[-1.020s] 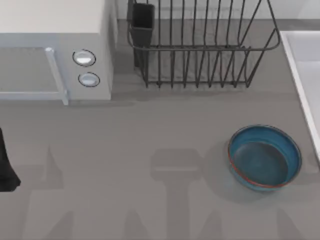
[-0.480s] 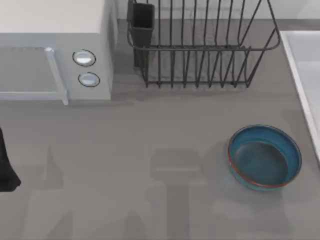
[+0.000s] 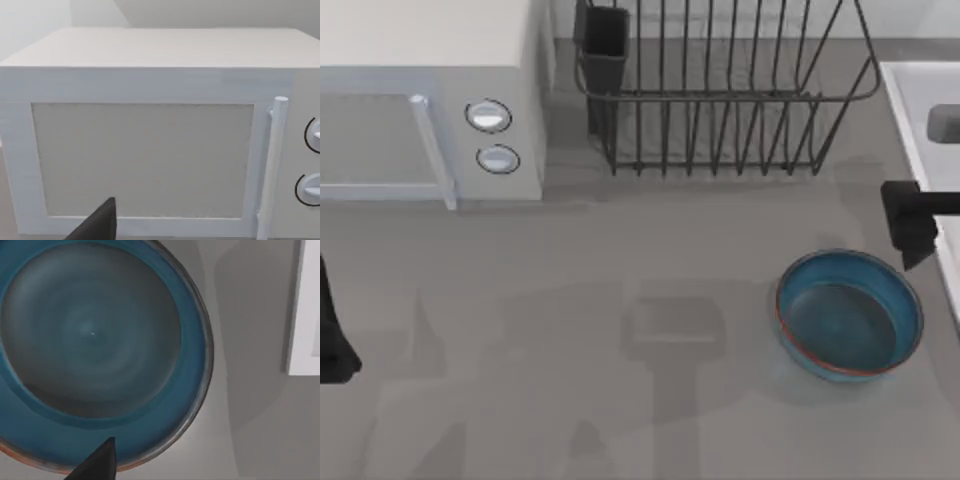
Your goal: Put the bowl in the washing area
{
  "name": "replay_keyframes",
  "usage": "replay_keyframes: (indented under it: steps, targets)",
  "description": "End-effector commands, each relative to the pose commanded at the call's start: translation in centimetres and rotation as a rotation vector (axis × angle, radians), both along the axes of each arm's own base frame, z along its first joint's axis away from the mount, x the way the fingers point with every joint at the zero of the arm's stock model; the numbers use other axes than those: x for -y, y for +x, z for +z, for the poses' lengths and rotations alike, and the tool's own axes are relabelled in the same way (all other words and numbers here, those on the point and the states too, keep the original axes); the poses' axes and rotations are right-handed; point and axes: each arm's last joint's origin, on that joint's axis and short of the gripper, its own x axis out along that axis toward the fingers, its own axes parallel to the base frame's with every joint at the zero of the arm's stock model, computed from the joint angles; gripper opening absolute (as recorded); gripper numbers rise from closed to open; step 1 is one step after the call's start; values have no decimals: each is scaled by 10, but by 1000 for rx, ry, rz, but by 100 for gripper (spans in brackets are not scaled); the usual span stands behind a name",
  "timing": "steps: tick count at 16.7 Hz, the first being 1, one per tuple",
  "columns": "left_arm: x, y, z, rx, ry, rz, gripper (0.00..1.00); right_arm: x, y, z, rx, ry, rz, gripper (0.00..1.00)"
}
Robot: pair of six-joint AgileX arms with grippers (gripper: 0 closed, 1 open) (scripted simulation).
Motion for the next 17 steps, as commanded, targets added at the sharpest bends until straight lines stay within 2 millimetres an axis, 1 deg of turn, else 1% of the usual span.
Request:
replay_keyframes:
  steps: [3,8,10,12,15,17]
  targets:
    - [0,0,0,0,0,0,100,-7,13,-5,-59,-11,1,100]
    - [0,0,0,0,0,0,100,-6,14,-5,-61,-11,-4,100]
    - [0,0,0,0,0,0,100,-7,15,-11,-67,-13,-1,100]
    - [0,0,0,0,0,0,100,-7,16,-27,-69,-13,1,100]
    - [0,0,0,0,0,0,100,-9,20,-63,-54,-10,1,100]
    - [0,0,0,0,0,0,100,-9,18,-87,-52,-9,1,100]
